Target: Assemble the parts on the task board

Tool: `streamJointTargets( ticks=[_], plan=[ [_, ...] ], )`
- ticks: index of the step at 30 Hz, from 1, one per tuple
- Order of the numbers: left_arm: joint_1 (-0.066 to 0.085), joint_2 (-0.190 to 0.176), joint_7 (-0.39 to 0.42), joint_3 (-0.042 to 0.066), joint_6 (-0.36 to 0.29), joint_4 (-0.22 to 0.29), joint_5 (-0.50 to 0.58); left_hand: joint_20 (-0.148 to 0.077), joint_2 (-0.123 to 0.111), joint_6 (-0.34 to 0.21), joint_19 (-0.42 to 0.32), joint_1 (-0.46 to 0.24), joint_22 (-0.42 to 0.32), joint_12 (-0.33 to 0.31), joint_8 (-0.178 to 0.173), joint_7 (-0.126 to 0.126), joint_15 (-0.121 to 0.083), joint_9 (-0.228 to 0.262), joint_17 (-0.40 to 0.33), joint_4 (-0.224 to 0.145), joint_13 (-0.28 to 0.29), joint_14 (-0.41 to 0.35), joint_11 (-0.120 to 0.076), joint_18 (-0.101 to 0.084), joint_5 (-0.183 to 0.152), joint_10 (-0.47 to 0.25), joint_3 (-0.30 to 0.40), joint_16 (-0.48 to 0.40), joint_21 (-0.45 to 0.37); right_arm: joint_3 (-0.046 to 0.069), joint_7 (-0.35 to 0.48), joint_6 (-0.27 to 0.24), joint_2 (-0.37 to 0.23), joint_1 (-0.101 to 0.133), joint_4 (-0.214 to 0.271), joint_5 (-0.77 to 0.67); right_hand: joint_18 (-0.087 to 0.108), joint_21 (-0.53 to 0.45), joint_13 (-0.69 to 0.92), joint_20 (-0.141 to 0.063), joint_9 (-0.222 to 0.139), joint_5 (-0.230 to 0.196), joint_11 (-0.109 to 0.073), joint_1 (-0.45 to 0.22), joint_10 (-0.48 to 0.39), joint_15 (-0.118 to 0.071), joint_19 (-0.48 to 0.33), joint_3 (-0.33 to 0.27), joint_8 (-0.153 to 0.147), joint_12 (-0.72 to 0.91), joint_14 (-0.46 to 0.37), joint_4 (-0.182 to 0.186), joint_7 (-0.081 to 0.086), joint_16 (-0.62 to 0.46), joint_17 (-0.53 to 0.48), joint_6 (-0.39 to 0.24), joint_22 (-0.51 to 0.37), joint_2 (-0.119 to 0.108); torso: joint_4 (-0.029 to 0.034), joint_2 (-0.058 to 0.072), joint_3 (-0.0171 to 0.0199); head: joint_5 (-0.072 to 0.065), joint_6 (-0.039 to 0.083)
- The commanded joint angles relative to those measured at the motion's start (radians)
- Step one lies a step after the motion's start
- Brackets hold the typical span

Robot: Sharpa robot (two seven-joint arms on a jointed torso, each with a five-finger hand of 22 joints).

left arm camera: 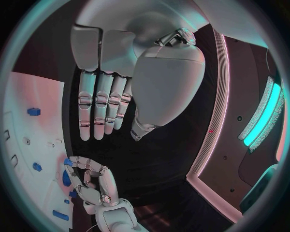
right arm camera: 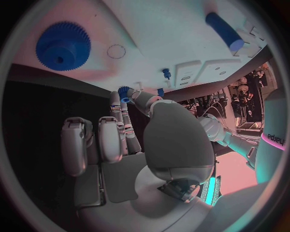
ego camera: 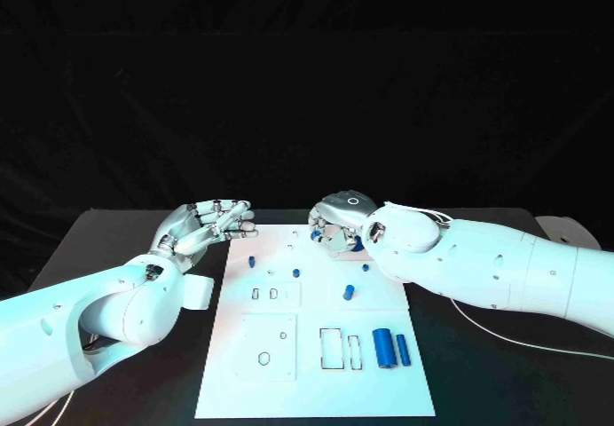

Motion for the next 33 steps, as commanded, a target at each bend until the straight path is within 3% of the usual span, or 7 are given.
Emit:
streamJointTargets(
  ticks=[1, 9, 12, 17, 25, 33],
  plan=[
    [0.002, 0.004, 0.003, 0.001, 0.021, 0.001, 0.004, -0.001, 0.0, -0.003, 0.005, -0.006, -0.001, -0.005, -0.004, 0.008, 0.007, -0.001, 0.001, 0.005, -0.001, 0.0, 0.006, 0.014, 0.001, 0.002, 0.0, 0.001, -0.003, 0.001, -0.01, -0.059, 0.03, -0.001, -0.036, 0.008, -0.01, 0.005, 0.0, 0.0, 0.016, -0.004, -0.001, -0.005, 0.006, -0.006, 0.007, 0.004, 0.006, -0.006, 0.037, 0.004, -0.003, 0.007, 0.002, 0.0, 0.074, 0.006, 0.0019, 0.001, 0.0005, 0.0, 0.0],
    [0.004, 0.006, 0.002, 0.001, 0.022, 0.003, 0.004, -0.001, 0.0, -0.003, 0.005, -0.006, -0.001, -0.005, -0.004, 0.008, 0.007, -0.001, 0.001, 0.005, -0.001, 0.0, 0.006, 0.014, 0.001, 0.002, 0.0, 0.001, -0.003, 0.001, -0.006, -0.075, 0.086, -0.01, -0.102, 0.01, -0.01, 0.005, -0.001, 0.0, 0.017, -0.006, -0.001, -0.007, 0.004, -0.005, 0.007, 0.004, 0.006, -0.007, 0.037, 0.006, -0.002, 0.008, 0.003, -0.003, 0.075, 0.005, 0.0068, 0.004, 0.0004, 0.002, -0.002],
    [0.008, 0.003, 0.002, 0.001, 0.021, 0.01, 0.005, -0.001, 0.001, -0.004, 0.005, -0.005, -0.002, -0.006, -0.004, 0.009, 0.007, -0.001, 0.002, 0.004, -0.001, -0.001, 0.006, 0.014, 0.001, 0.002, 0.001, 0.001, -0.004, 0.001, -0.004, -0.079, 0.101, -0.012, -0.118, 0.01, -0.01, 0.006, -0.001, 0.001, 0.018, -0.006, 0.0, -0.009, 0.003, -0.005, 0.007, 0.005, 0.006, -0.008, 0.038, 0.008, -0.001, 0.009, 0.005, -0.005, 0.076, 0.005, 0.0071, 0.011, -0.0006, 0.002, 0.006],
    [0.012, 0.002, 0.001, 0.001, 0.022, 0.013, 0.005, -0.001, 0.001, -0.004, 0.005, -0.005, -0.002, -0.006, -0.004, 0.009, 0.007, -0.001, 0.002, 0.004, -0.001, -0.001, 0.006, 0.014, 0.001, 0.002, 0.001, 0.001, -0.004, 0.001, 0.002, -0.079, 0.127, -0.019, -0.15, 0.014, -0.01, 0.005, -0.001, 0.001, 0.019, -0.006, 0.0, -0.009, 0.002, -0.005, 0.006, 0.005, 0.006, -0.008, 0.038, 0.008, -0.001, 0.01, 0.005, -0.006, 0.075, 0.005, 0.0095, 0.013, -0.0003, 0.001, -0.001],
    [0.022, -0.002, 0.0, 0.001, 0.021, 0.021, 0.005, -0.001, 0.001, -0.004, 0.004, -0.005, -0.002, -0.007, -0.005, 0.008, 0.007, -0.001, 0.003, 0.004, -0.001, -0.002, 0.006, 0.014, 0.001, 0.002, 0.001, 0.0, -0.005, 0.001, 0.011, -0.083, 0.142, -0.024, -0.169, 0.019, -0.01, 0.005, -0.001, 0.001, 0.02, -0.005, 0.001, -0.01, 0.001, -0.004, 0.006, 0.005, 0.005, -0.009, 0.038, 0.009, 0.0, 0.011, 0.006, -0.008, 0.075, 0.004, 0.0135, 0.022, -0.0008, -0.001, -0.001],
    [0.026, -0.004, -0.001, 0.001, 0.02, 0.024, 0.005, -0.001, 0.001, -0.004, 0.004, -0.005, -0.002, -0.007, -0.005, 0.008, 0.007, -0.001, 0.003, 0.004, -0.001, -0.002, 0.006, 0.014, 0.001, 0.002, 0.001, 0.0, -0.005, 0.001, 0.017, -0.068, 0.149, -0.025, -0.173, 0.025, -0.01, 0.005, -0.002, 0.001, 0.02, -0.005, 0.001, -0.011, 0.0, -0.004, 0.006, 0.005, 0.005, -0.009, 0.038, 0.009, 0.001, 0.01, 0.005, -0.009, 0.074, 0.003, 0.0174, 0.027, -0.0036, 0.0, -0.001]
  ],
)
